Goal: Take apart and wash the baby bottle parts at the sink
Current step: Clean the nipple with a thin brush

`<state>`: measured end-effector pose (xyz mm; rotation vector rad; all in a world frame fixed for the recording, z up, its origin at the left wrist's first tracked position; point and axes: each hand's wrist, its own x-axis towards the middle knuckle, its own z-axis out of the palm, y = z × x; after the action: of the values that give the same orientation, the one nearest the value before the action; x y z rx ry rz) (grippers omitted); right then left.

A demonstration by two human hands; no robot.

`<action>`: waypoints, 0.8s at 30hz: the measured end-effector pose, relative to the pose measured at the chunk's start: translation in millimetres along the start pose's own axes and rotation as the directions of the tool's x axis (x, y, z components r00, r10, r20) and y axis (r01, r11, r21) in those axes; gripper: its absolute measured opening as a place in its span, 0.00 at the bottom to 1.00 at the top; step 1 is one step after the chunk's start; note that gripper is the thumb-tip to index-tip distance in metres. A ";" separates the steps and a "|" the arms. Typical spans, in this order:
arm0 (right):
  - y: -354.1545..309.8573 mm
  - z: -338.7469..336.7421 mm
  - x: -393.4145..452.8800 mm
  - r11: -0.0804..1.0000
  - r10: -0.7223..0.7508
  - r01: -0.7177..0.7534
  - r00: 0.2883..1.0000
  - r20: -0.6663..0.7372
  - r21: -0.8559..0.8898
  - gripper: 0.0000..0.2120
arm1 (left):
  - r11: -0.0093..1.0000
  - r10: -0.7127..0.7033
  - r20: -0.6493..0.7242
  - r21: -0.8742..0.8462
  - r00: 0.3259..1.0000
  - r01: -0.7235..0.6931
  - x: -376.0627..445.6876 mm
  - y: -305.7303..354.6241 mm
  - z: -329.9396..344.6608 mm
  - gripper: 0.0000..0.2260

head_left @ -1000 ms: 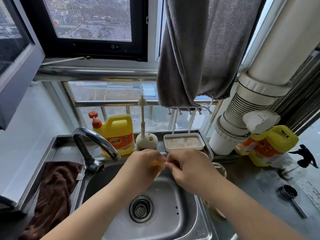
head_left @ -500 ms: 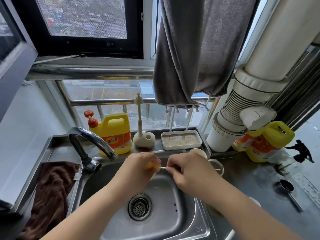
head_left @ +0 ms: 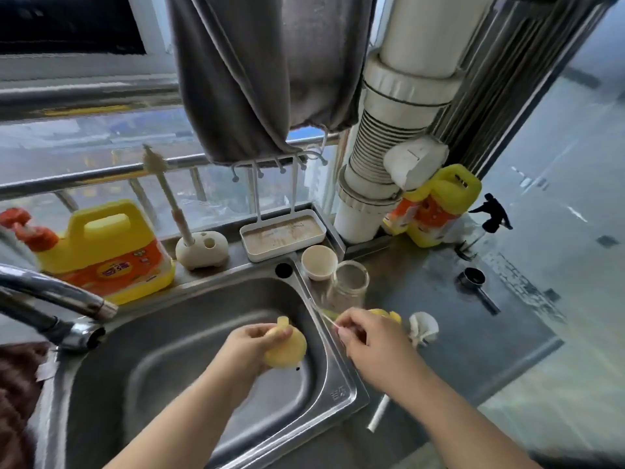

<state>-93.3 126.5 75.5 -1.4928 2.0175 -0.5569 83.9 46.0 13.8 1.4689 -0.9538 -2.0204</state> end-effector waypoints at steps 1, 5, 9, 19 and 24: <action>11.8 0.4 -2.2 0.998 0.049 -0.049 0.999 -0.005 0.025 0.06 | 1.000 -0.025 0.016 0.017 1.000 0.025 4.3 -6.5 8.1 0.11; 54.8 -0.3 -12.5 0.954 0.262 -0.259 0.965 0.001 0.149 0.07 | 0.995 -0.084 0.057 0.067 0.995 0.080 19.3 -21.7 32.4 0.09; 89.0 3.5 -22.6 0.851 0.444 -0.426 0.896 0.012 0.306 0.08 | 0.985 -0.161 0.115 0.087 0.980 0.152 31.2 -29.1 51.7 0.11; 100.9 14.5 -19.0 0.772 0.516 -0.490 0.855 0.051 0.404 0.05 | 0.980 -0.199 0.124 0.023 0.972 0.198 40.4 -34.2 58.0 0.09; 66.6 24.7 10.1 0.886 0.342 -0.361 0.932 0.115 0.290 0.06 | 0.991 -0.123 0.047 -0.055 0.991 0.125 37.2 -23.4 19.6 0.11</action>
<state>-127.4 136.3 13.2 -0.9201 1.9828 -0.6273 54.1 39.9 -23.6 1.4923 -0.8326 -2.1581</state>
